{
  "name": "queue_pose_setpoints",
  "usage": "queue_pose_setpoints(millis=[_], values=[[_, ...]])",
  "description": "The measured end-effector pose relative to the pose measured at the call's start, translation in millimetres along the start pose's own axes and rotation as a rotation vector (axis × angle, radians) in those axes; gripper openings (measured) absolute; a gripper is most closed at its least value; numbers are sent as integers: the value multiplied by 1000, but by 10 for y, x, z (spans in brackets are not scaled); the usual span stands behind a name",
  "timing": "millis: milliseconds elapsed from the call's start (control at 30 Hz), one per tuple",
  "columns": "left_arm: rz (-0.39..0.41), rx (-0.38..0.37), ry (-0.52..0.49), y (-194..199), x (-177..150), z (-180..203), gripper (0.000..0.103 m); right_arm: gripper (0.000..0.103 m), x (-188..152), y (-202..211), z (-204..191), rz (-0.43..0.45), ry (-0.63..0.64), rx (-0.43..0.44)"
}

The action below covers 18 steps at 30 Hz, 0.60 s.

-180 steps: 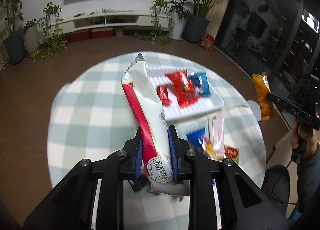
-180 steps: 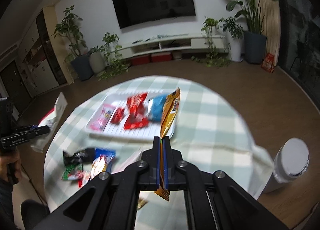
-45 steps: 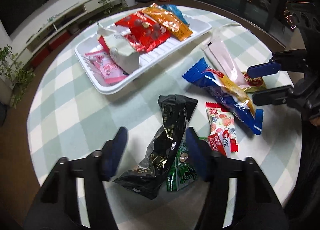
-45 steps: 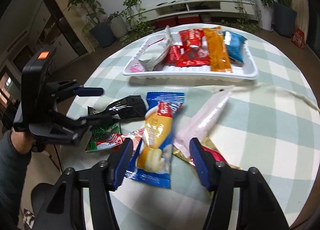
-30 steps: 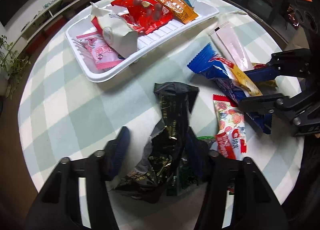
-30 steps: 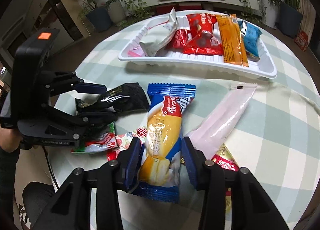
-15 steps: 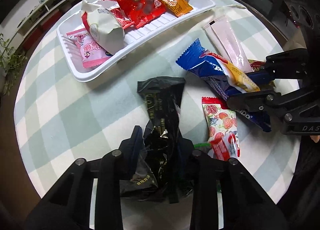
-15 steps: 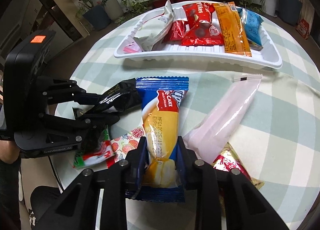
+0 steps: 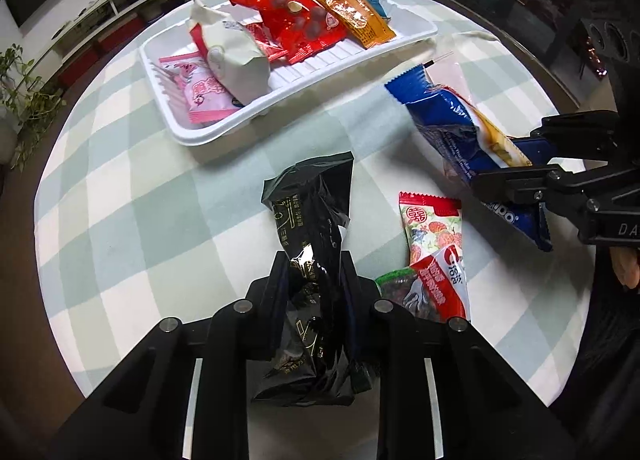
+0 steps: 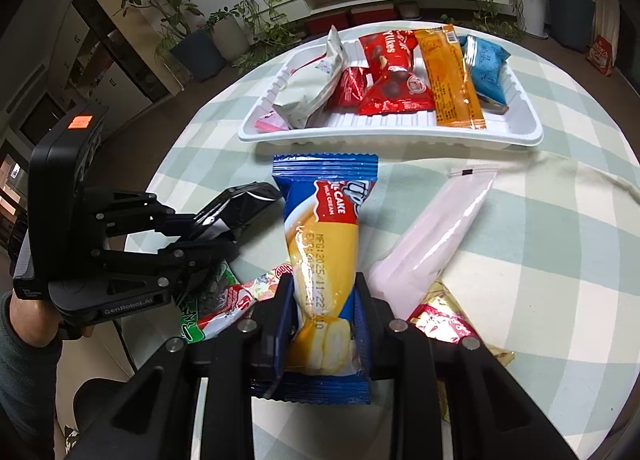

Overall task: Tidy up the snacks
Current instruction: 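Lift both held snacks and carry them over the white tray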

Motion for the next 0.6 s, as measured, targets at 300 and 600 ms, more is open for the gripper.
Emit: queue_pose_setpoints(millis=[300,600], values=[[51,-7,58,193,-96,-87,19,30,-19,80,-26,26,4,1],[119,-75,155,438,-197,-90,19,30,-61,257,7,67,-7,4]])
Point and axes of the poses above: each gripper's, at about its wrist camera, not at the fingertips, and y roughly against the way its jaws point, z to its right, x to its top, the point moved 4 cm from there along -y, roughly the way its jaws point, and after that the axes turned 11 degrees about y, right-handed, at the moved point
